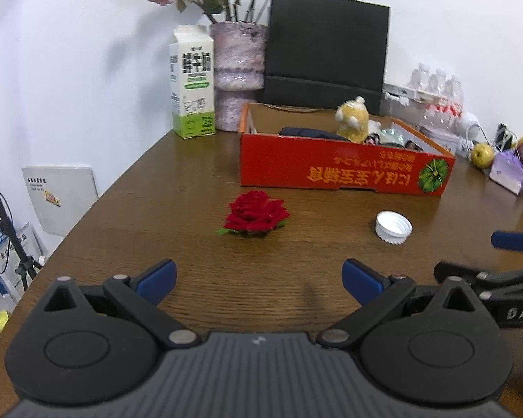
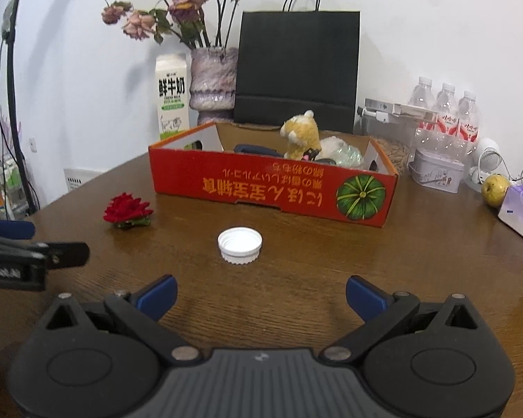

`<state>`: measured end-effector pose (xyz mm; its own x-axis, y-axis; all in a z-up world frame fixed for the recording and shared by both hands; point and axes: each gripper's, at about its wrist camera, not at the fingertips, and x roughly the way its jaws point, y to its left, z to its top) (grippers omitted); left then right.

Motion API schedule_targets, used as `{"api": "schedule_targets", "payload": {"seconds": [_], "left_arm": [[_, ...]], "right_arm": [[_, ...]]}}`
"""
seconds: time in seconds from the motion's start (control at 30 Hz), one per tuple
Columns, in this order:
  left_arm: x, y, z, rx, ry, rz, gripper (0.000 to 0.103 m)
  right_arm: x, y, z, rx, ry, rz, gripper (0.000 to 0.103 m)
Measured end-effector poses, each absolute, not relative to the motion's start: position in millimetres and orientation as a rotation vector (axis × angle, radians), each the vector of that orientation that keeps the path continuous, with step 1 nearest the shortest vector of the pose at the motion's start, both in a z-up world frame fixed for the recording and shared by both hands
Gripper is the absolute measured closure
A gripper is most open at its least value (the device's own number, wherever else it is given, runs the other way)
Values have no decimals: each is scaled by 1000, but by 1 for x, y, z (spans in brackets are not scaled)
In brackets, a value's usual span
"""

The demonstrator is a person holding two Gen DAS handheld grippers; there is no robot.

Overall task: Organize objects
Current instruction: 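Grasp the white bottle cap with the right gripper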

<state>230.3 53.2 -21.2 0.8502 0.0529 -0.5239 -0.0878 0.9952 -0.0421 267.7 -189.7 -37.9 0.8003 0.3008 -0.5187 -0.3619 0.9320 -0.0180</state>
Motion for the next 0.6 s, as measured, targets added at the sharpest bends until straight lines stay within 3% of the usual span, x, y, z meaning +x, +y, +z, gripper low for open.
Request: {"api": "schedule_targets", "payload": {"seconds": [0.23, 0.6], "left_arm": [[237, 70, -21, -104, 567, 111, 0], [240, 76, -24, -120, 589, 128, 0]], "right_arm": [[288, -173, -47, -142, 588, 341, 1], [331, -154, -56, -149, 640, 337, 26]]}}
